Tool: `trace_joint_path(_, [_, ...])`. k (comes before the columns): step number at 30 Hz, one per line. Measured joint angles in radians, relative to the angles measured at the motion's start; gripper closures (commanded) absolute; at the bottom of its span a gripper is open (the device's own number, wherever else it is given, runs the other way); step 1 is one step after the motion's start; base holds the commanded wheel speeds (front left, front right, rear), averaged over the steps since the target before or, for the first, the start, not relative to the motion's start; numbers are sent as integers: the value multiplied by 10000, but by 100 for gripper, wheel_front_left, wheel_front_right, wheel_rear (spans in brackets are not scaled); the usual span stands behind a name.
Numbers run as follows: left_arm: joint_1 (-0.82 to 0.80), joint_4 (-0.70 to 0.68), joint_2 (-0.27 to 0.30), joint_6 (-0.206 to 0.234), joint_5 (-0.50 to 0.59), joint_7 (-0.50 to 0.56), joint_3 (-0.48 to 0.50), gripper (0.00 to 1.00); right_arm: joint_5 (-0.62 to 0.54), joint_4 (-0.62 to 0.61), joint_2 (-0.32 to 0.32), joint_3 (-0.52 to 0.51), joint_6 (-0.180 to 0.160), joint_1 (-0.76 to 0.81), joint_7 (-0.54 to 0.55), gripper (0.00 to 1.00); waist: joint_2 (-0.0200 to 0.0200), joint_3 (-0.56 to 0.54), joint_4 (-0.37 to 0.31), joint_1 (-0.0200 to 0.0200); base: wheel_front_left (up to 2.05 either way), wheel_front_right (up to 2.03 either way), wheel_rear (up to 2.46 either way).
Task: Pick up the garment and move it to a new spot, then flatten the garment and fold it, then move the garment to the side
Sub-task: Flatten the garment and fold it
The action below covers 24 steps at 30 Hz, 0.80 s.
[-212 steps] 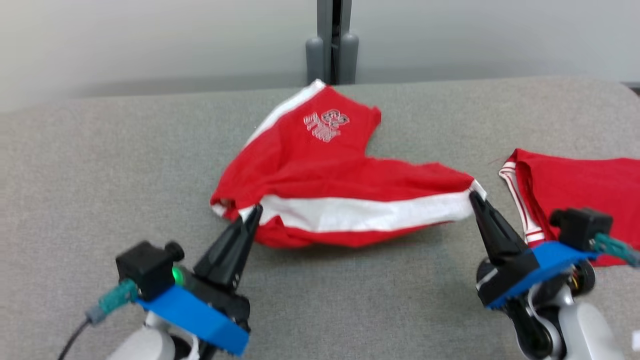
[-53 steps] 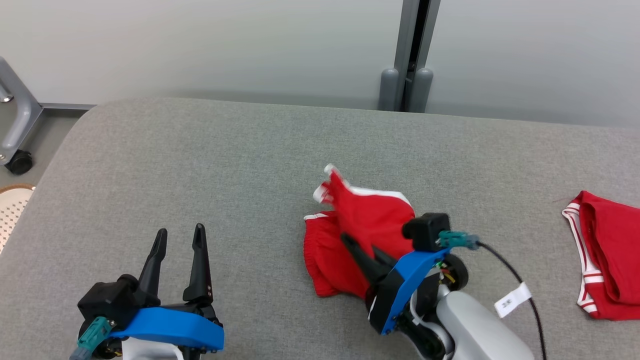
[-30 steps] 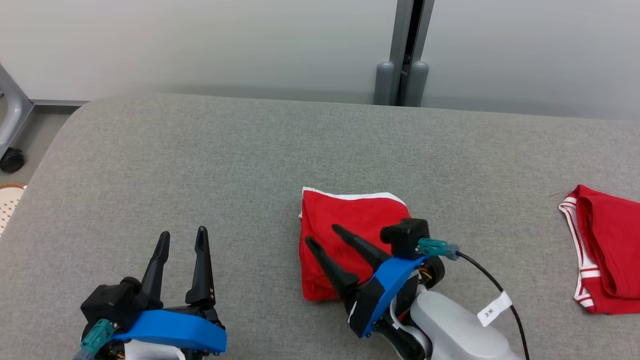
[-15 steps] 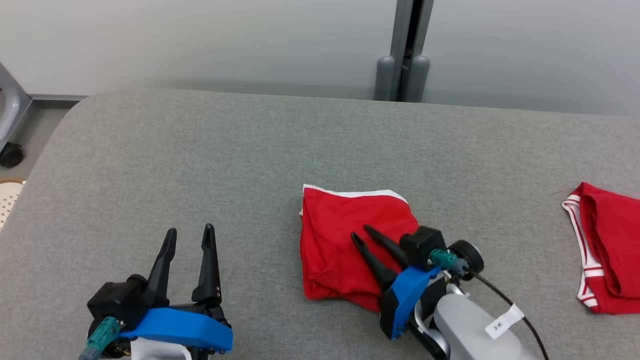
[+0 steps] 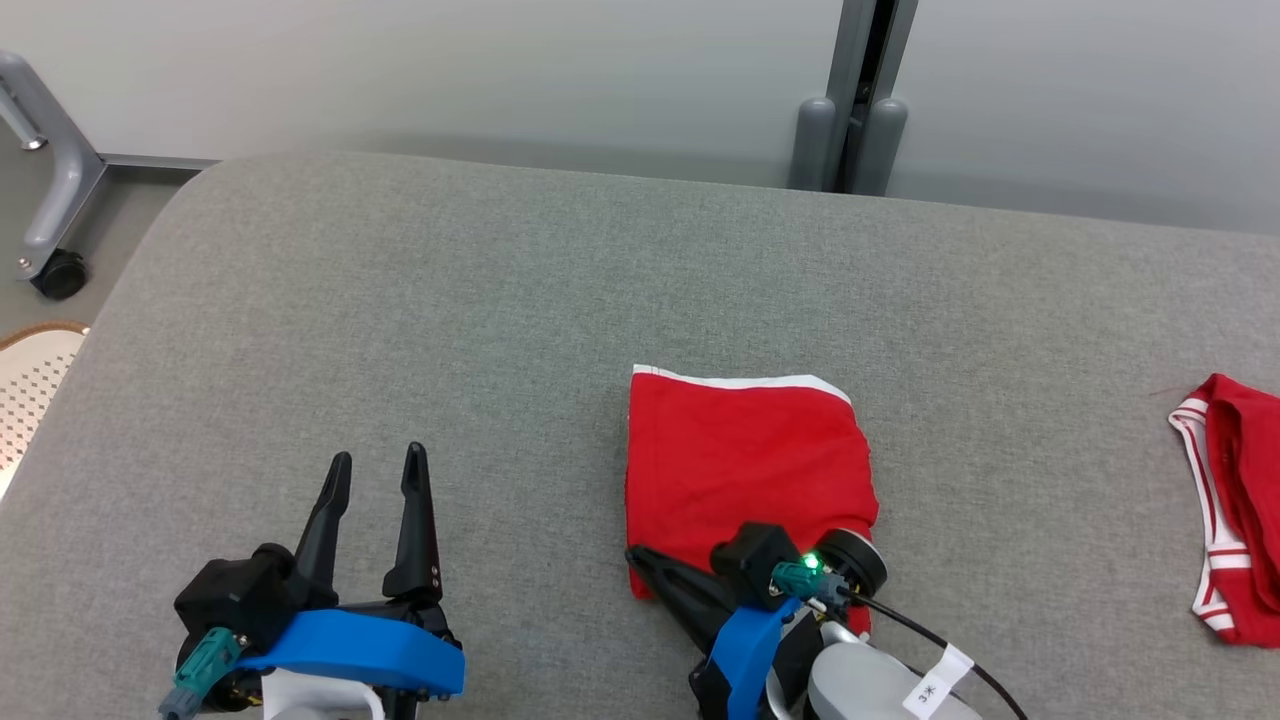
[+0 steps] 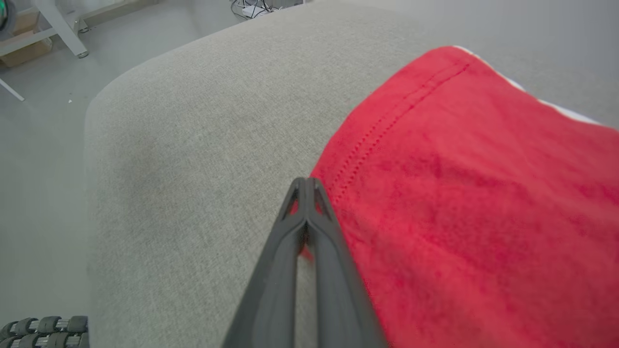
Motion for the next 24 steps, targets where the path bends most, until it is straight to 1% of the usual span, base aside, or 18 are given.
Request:
trace_joint_path(4, [-24, 113, 15, -92, 119, -31, 4, 0, -21, -201, 6, -67, 0, -184, -290, 99, 0, -21, -145, 0, 0, 0, 0])
trace_joint_path(5, [-27, 134, 13, -138, 165, -33, -2, 0, -61, -242, 4, -184, 0, -190, -360, 89, 0, -38, -194, 0, 0, 0, 0])
trace_joint_path(6, [-27, 134, 13, -138, 165, -33, -2, 0, -61, -242, 4, -184, 0, -190, -360, 74, 0, -38, -194, 0, 0, 0, 0])
trace_joint_path(7, [-75, 209, 10, -209, 305, -42, 6, 0, -157, -376, 0, -516, 0, -194, -497, 57, 0, -91, -298, 0, 0, 0, 0])
trace_joint_path(8, [-113, 267, 33, -219, 502, -46, -6, 0, -192, -479, 2, -744, 0, -189, -543, 34, 0, -125, -353, 0, 0, 0, 0])
trace_joint_path(9, [-144, 330, 48, -221, 683, -48, -19, 0, -244, -554, 8, -1034, 0, -169, -589, 0, 0, -164, -408, 0, 0, 0, 0])
trace_joint_path(14, [-203, 700, -117, -366, 1009, -71, 33, 0, -805, -848, 6, -2865, 0, 304, -677, 0, 0, -395, -719, 0, 0, 0, 0])
trace_joint_path(15, [-203, 700, -117, -366, 1009, -71, 33, 0, -805, -848, 6, -2865, 0, 304, -677, 0, 0, -395, -719, 0, 0, 0, 0])
trace_joint_path(20, [-69, 1076, -347, -654, 1373, -73, 194, 0, -1603, -1348, -2, -4895, 0, 1267, -709, 0, 0, -675, -986, 0, 0, 0, 0])
trace_joint_path(21, [125, 1223, -410, -782, 1480, -73, 291, 0, -1808, -1647, 0, -5630, 0, 1778, -709, 0, 0, -781, -1066, 0, 0, 0, 0])
trace_joint_path(22, [125, 1223, -410, -782, 1480, -73, 291, 0, -1808, -1647, 0, -5630, 0, 1778, -709, 0, 0, -781, -1066, 0, 0, 0, 0])
trace_joint_path(23, [301, 1335, -449, -815, 1597, -73, 449, 0, -1893, -1998, 0, -6236, 0, 2273, -709, 0, 0, -868, -1141, 0, 0, 0, 0])
trace_joint_path(24, [301, 1335, -449, -815, 1597, -73, 449, 0, -1893, -1998, 0, -6236, 0, 2273, -709, 0, 0, -868, -1141, 0, 0, 0, 0])
